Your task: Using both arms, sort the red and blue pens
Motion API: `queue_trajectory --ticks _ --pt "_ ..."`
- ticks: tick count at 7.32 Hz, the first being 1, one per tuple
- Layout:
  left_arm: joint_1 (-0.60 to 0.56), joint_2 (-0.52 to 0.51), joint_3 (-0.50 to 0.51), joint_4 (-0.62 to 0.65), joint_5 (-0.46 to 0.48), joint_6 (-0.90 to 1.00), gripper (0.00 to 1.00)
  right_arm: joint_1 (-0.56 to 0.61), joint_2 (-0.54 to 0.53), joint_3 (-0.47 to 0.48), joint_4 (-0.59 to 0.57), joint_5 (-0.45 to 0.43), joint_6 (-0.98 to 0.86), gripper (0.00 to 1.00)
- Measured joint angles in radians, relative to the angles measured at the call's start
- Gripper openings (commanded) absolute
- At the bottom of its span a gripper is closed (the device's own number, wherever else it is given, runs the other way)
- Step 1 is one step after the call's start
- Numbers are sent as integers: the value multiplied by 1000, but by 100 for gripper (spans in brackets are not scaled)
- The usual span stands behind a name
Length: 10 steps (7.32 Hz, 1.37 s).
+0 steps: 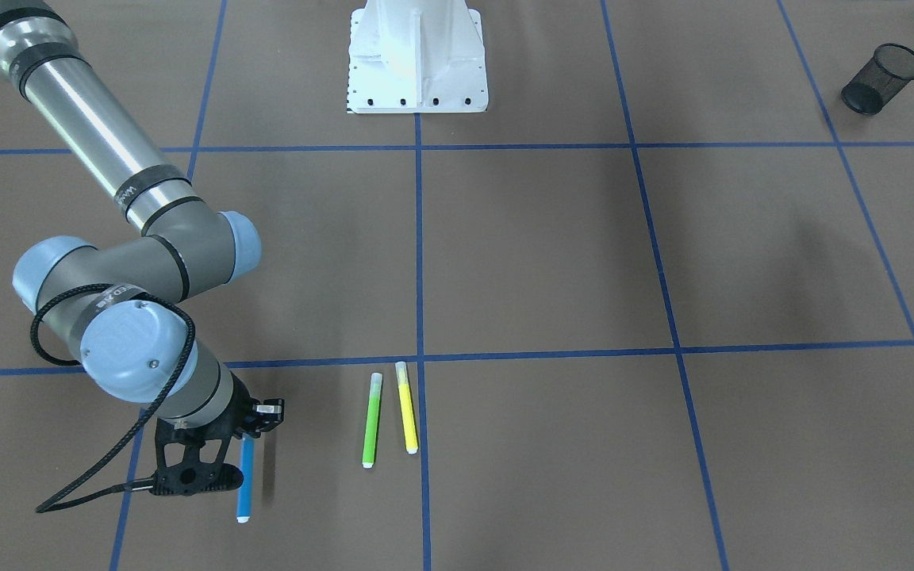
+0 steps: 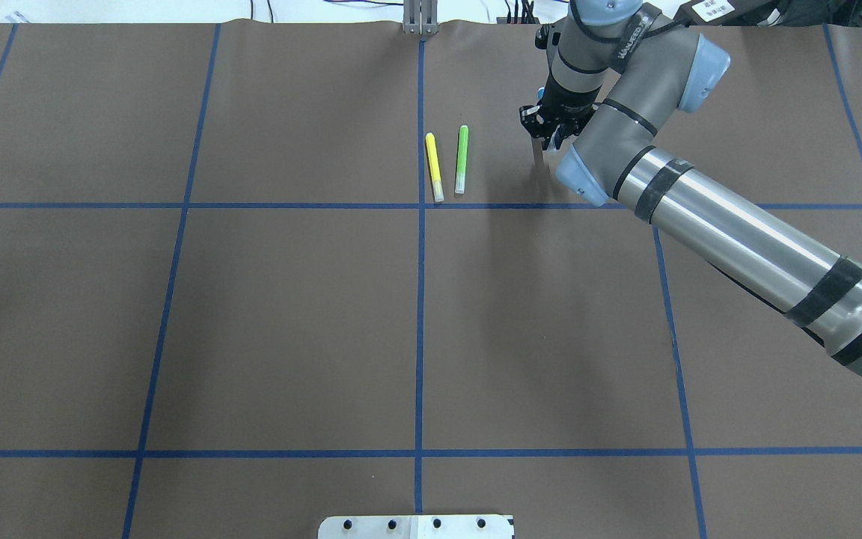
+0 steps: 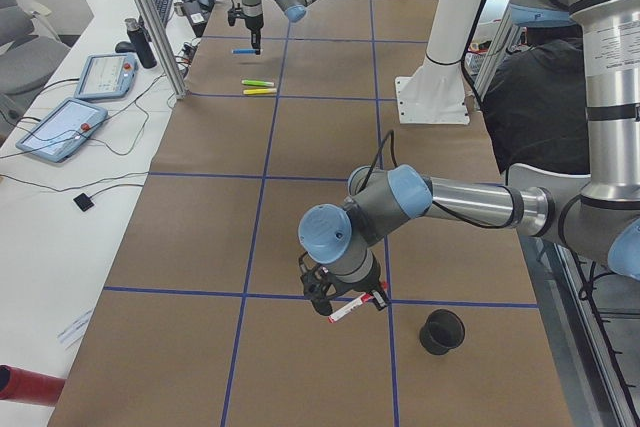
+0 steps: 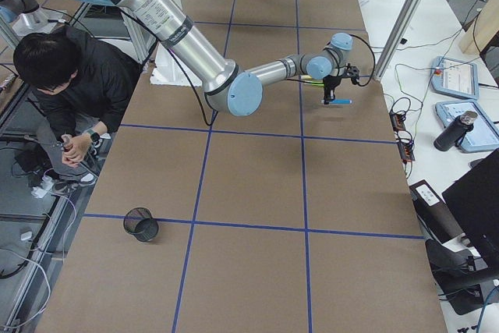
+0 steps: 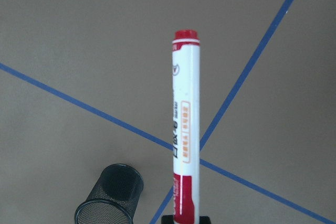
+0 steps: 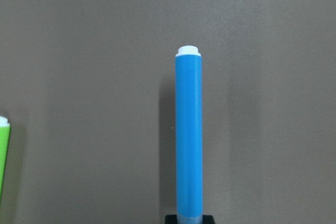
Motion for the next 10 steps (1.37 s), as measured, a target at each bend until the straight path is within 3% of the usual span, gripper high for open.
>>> queue_trajectory --ticks 3,6,7,10 --pt "-85 49 -22 274 -81 -1 0 71 -51 37 -5 34 -60 0" --pt "-100 89 65 449 -245 4 0 126 -130 109 -29 87 -94 0" --pt "-105 107 77 460 -268 5 0 149 -156 144 -77 103 -148 0" --pt "-140 141 129 471 -281 19 0 233 -181 250 -359 81 -464 0"
